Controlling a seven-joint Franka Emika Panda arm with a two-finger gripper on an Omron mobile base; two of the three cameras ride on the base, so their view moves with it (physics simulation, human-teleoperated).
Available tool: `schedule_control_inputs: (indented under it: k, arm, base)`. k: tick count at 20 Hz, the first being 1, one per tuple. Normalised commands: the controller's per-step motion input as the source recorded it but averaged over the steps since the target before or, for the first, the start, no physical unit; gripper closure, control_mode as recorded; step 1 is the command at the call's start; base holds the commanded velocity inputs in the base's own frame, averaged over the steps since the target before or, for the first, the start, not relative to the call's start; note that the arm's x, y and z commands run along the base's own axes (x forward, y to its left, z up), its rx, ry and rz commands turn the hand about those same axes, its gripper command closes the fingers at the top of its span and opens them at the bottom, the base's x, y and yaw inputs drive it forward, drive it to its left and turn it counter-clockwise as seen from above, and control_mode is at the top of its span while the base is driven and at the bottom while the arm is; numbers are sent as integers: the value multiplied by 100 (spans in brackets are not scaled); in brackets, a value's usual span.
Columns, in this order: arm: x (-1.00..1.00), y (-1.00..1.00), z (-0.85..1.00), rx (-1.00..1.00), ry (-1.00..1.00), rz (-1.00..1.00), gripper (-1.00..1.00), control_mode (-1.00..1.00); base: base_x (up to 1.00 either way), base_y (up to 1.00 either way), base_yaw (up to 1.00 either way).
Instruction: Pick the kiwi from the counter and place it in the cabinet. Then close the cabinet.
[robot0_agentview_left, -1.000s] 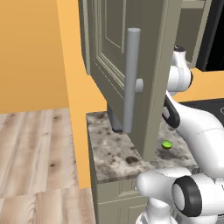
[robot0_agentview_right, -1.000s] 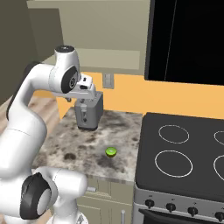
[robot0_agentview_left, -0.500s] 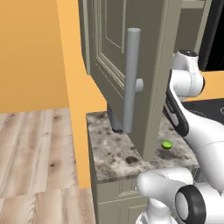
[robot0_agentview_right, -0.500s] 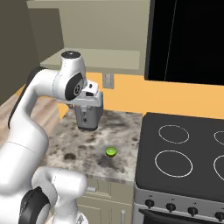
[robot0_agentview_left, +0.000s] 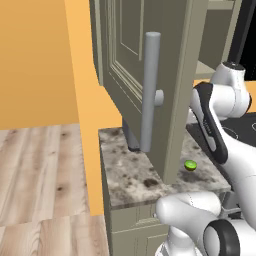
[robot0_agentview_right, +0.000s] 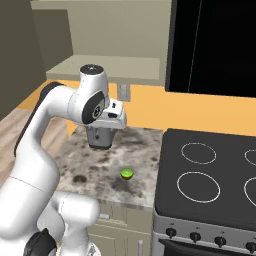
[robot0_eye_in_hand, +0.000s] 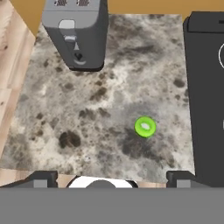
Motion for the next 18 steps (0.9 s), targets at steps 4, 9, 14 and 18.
schedule_control_inputs:
  k: [4,9,14,18]
  arm:
    - [-8,-32,-24,-1,0,0,-100,-100]
    - [-4,-28,-46,-12,5,-3,-100,-100]
    - [0,-12,-59,-18,6,-6,-100,-100]
    - [0,0,-58,-6,0,0,-100,-100]
  base:
    - [0,0,0]
    - [0,0,0]
    - [0,0,0]
    - [0,0,0]
